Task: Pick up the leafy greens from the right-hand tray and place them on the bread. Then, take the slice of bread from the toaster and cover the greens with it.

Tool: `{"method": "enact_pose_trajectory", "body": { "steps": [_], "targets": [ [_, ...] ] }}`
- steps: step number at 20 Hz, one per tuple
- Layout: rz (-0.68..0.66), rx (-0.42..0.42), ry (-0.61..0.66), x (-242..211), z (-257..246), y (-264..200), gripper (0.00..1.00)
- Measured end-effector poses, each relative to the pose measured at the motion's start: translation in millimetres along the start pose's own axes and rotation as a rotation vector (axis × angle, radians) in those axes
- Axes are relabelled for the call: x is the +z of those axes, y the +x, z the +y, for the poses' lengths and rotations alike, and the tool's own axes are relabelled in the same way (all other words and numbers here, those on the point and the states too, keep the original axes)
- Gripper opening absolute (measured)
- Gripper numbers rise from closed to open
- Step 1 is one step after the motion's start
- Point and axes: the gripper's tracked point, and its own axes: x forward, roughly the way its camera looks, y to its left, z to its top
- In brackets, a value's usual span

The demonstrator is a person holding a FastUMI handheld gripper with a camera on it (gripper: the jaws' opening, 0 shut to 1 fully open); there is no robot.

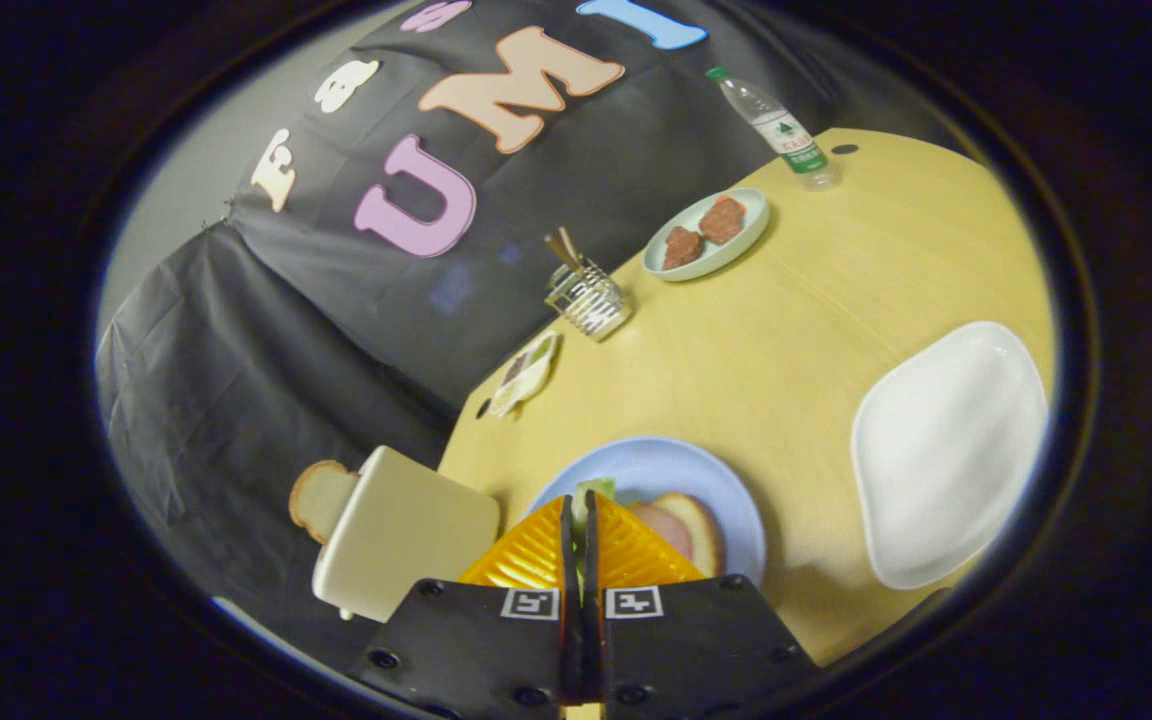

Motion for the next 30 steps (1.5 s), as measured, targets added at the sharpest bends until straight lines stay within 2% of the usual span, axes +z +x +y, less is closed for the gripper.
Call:
{"method": "enact_pose_trajectory", "body": {
  "steps": [4, 9, 11, 15, 18, 23, 30],
  "targets": [
    [0.012, -0.086, -0.064, -7, -28, 1, 0.03],
    [0.003, -0.107, -0.124, -6, -29, -2, 0.03],
    [-0.007, -0.127, -0.148, -6, -31, -5, 0.10],
    [-0.018, -0.160, -0.172, -5, -31, -7, 0.32],
    [-0.030, -0.135, -0.181, -3, -19, -14, 0.49],
    [-0.084, -0.169, -0.236, 11, -14, -34, 0.99],
    [-0.096, -0.104, -0.293, 6, 41, -49, 1.00]
  ]
}}
